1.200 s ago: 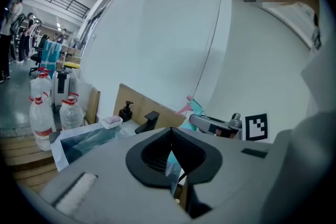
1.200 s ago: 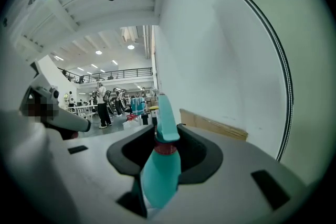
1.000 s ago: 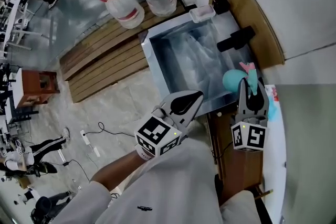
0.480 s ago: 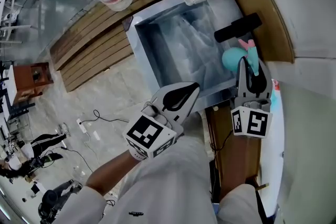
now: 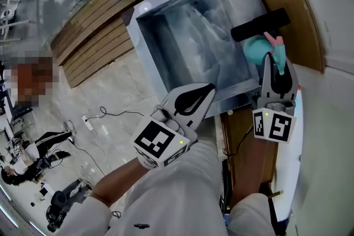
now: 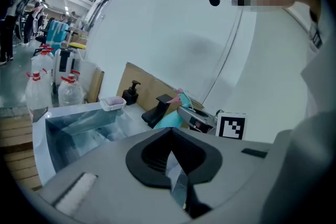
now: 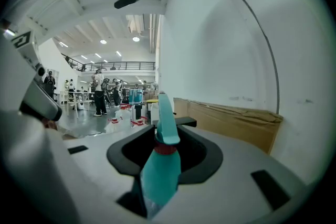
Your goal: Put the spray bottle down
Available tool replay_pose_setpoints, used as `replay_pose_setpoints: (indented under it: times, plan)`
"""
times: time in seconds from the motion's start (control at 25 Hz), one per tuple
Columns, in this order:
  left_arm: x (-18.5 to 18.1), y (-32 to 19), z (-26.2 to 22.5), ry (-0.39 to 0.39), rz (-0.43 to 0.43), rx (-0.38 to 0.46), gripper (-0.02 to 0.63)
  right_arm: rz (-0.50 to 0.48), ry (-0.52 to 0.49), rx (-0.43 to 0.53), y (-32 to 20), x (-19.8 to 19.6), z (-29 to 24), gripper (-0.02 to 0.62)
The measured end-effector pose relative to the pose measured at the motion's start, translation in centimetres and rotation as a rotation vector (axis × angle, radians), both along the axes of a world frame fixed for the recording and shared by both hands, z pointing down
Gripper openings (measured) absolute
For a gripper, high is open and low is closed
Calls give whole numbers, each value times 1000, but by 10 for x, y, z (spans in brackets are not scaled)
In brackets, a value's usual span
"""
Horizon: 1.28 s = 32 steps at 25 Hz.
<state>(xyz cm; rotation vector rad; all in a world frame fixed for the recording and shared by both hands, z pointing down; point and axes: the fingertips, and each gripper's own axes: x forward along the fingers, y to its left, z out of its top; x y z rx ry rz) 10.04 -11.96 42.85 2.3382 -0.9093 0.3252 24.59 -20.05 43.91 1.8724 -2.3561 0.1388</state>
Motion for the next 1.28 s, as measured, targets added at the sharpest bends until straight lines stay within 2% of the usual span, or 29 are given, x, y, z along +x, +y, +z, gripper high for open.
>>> replay_pose_setpoints:
  times: [0.48, 1.0, 1.28]
  plan:
    - [9, -11, 20, 4, 19, -48, 3, -17, 57, -5, -1, 3, 1, 121]
    - [12, -2, 27, 3, 45, -67, 5, 14, 73, -63, 1, 6, 34, 121]
    - [7, 2, 31, 5, 42, -72, 5, 25, 69, -50, -1, 7, 36, 121]
